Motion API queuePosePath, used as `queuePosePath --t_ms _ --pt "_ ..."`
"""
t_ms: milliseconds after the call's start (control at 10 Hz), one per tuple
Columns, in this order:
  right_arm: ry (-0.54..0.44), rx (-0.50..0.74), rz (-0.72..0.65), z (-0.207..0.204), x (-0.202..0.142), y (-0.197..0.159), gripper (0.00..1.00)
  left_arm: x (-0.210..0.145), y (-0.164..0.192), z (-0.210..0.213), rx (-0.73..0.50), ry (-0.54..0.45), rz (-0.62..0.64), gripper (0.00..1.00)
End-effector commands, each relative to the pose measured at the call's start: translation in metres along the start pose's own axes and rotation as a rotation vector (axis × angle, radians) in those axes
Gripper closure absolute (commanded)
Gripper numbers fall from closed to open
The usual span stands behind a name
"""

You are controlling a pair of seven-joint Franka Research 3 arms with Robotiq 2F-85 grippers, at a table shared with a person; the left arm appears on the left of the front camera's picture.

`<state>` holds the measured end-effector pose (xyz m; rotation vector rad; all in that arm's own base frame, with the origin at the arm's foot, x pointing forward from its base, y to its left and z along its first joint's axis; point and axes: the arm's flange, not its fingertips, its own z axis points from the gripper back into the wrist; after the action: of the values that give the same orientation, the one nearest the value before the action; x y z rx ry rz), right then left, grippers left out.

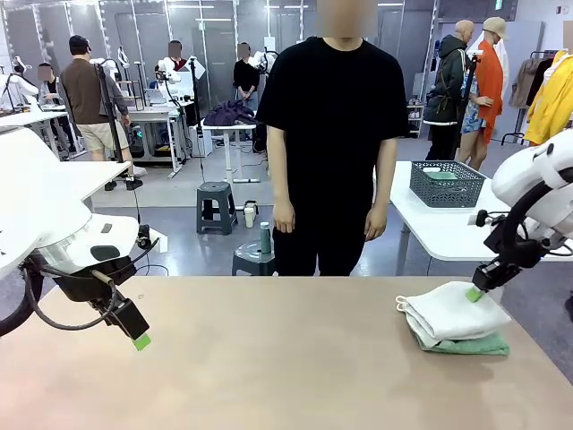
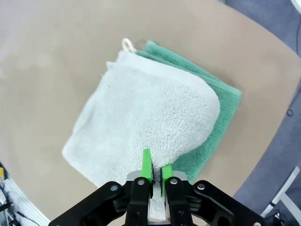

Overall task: Fold the towels and place them in the basket.
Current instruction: Stack the folded Towel with hook on the right side of the table.

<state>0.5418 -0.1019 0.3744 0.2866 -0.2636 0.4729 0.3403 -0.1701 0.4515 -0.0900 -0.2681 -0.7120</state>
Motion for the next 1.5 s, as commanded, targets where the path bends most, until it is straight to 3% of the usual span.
queuePosePath --t_ms 0,100,200,300,500,700,800,900,1200,1400 --pt "0.044 -0.054 -0.036 -0.006 -0.003 0.008 0.76 0.001 0.0 -0.001 0.012 0.0 0.001 0.0" --pt "0.067 -0.081 -0.032 -0.006 -0.005 0.012 0.51 0.001 0.0 -0.001 0.012 0.0 0.001 0.0" --pt "0.08 -0.104 -0.032 -0.002 -0.005 0.016 0.43 0.001 0.0 -0.001 0.012 0.0 0.001 0.0" --pt "0.062 -0.129 -0.031 0.006 -0.003 0.026 0.18 0.001 0.0 -0.001 0.012 0.0 0.001 0.0" --pt "0.074 -0.228 -0.015 0.027 0.0 0.045 0.0 0.001 0.0 -0.001 0.012 0.0 0.001 0.0" --pt "0.068 -0.277 -0.005 0.05 0.003 0.066 0.0 0.001 0.0 -0.001 0.012 0.0 0.001 0.0" --pt "0.057 -0.28 0.003 0.053 0.004 0.075 0.06 0.001 0.0 -0.001 0.012 0.0 0.001 0.0" --pt "0.051 -0.277 0.013 0.052 0.005 0.081 0.0 0.001 0.0 -0.001 0.012 0.0 0.001 0.0" --pt "0.012 -0.248 0.015 0.034 0.009 0.084 0.0 0.001 0.0 -0.001 0.012 0.0 0.001 0.0" --pt "0.052 -0.249 0.048 0.053 0.009 0.084 0.0 0.001 0.0 -0.001 0.012 0.0 0.001 0.0"
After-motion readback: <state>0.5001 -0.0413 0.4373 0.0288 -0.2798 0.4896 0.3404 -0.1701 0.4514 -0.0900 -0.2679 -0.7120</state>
